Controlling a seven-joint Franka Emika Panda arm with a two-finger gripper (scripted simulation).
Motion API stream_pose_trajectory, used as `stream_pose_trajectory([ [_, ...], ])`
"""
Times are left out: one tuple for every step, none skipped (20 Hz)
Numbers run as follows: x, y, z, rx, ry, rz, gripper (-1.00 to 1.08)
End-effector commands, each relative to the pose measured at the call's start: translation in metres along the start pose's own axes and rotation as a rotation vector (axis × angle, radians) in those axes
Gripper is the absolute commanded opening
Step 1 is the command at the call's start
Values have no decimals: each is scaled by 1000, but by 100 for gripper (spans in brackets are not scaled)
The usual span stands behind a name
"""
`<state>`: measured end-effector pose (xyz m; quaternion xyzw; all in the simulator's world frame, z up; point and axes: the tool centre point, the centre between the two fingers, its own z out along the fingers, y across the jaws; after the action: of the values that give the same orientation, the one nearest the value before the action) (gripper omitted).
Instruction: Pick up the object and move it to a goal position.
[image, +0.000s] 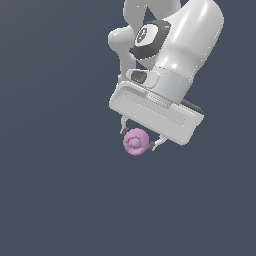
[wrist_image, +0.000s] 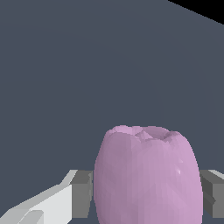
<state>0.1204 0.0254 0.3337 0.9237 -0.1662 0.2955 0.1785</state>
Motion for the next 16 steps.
stream_pose_trajectory([
  [12, -3, -13, -26, 29, 33, -100],
  [16, -4, -18, -35, 39, 44, -100],
  [20, -5, -23, -44, 49, 56, -100],
  [23, -5, -27, -53, 58, 66, -100],
  [27, -6, -32, -61, 67, 76, -100],
  [30, -7, -36, -69, 75, 86, -100],
  [33, -8, -40, -76, 83, 95, -100],
  [36, -9, -44, -84, 90, 104, -100],
  [39, -10, -47, -90, 97, 112, -100],
  [41, -10, -50, -97, 103, 119, -100],
  [44, -11, -53, -102, 109, 126, -100],
  [46, -12, -56, -107, 114, 132, -100],
  [47, -12, -58, -112, 118, 136, -100],
  [49, -13, -60, -115, 121, 140, -100],
  [50, -13, -61, -118, 124, 144, -100],
  [50, -13, -62, -120, 126, 146, -100],
])
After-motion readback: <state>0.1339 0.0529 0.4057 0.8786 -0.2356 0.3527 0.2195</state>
